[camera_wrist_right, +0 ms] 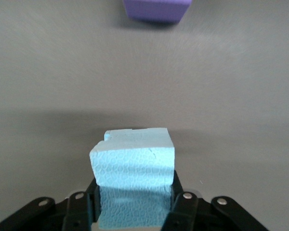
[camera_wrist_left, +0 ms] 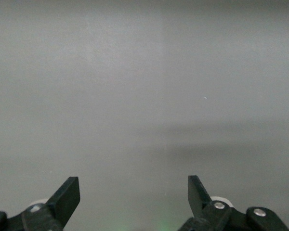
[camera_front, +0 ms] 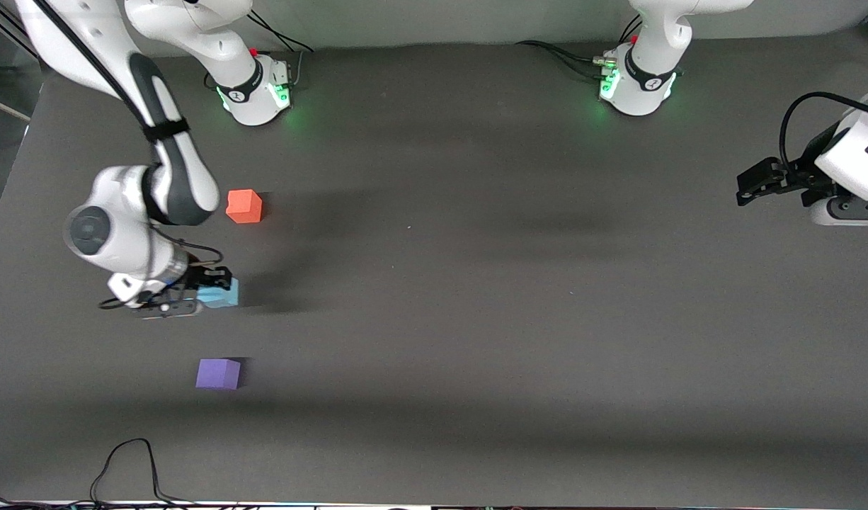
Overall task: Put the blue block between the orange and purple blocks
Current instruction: 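Carry the blue block with the right gripper between orange and purple blocks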
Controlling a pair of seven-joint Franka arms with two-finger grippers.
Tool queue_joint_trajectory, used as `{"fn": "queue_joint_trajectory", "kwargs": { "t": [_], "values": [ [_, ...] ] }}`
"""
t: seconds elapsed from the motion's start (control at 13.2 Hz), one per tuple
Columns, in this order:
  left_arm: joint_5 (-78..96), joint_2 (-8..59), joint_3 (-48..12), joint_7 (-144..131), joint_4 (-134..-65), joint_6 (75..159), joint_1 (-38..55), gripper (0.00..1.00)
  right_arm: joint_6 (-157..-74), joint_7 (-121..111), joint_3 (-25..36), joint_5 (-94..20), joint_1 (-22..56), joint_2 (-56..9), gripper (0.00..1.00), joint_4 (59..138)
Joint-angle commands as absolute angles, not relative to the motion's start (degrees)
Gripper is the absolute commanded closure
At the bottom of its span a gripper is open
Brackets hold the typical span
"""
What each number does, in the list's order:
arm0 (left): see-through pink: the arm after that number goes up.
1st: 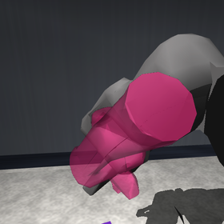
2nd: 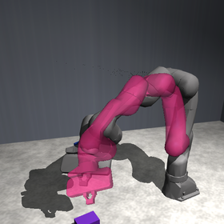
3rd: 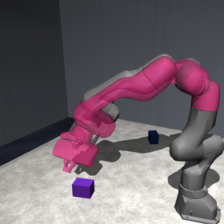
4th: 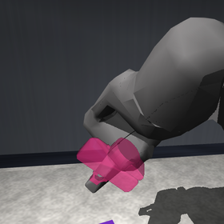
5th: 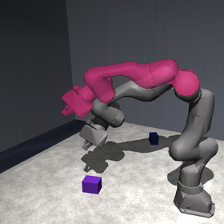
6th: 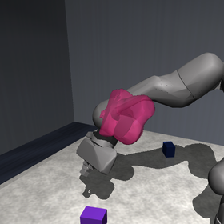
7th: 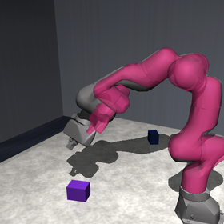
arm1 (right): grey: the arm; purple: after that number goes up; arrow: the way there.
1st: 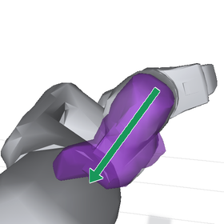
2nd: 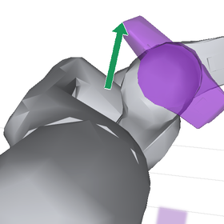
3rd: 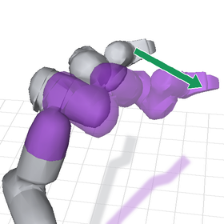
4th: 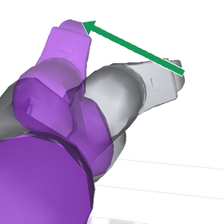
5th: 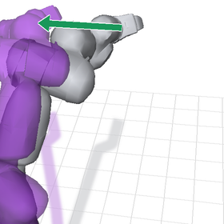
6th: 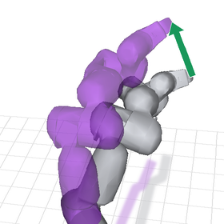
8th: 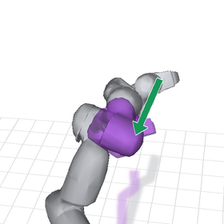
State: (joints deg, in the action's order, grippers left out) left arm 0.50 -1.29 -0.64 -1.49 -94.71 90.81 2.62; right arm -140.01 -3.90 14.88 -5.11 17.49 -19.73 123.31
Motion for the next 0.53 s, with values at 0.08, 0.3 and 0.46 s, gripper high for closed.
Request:
{"fn": "queue_joint_trajectory", "kwargs": {
  "t": [0.08, 0.3, 0.46],
  "values": [
    [0.1, -1.2, -0.6, -0.5, -93.8, 89.8, 2.6, 0.00, -142.3, -5.7, 15.1, -6.6, 18.1, -21.1, 0.77, 123.9],
    [0.3, -1.1, -0.6, -0.6, -93.8, 90.4, 2.6, 0.00, -143.0, -5.6, 15.2, -6.7, 18.0, -21.8, 0.09, 124.0],
    [0.3, -1.1, -0.6, -0.6, -93.7, 90.4, 2.6, 0.00, -142.9, -5.9, 15.2, -11.1, 17.8, -21.7, 0.00, 123.9]
  ]
}}
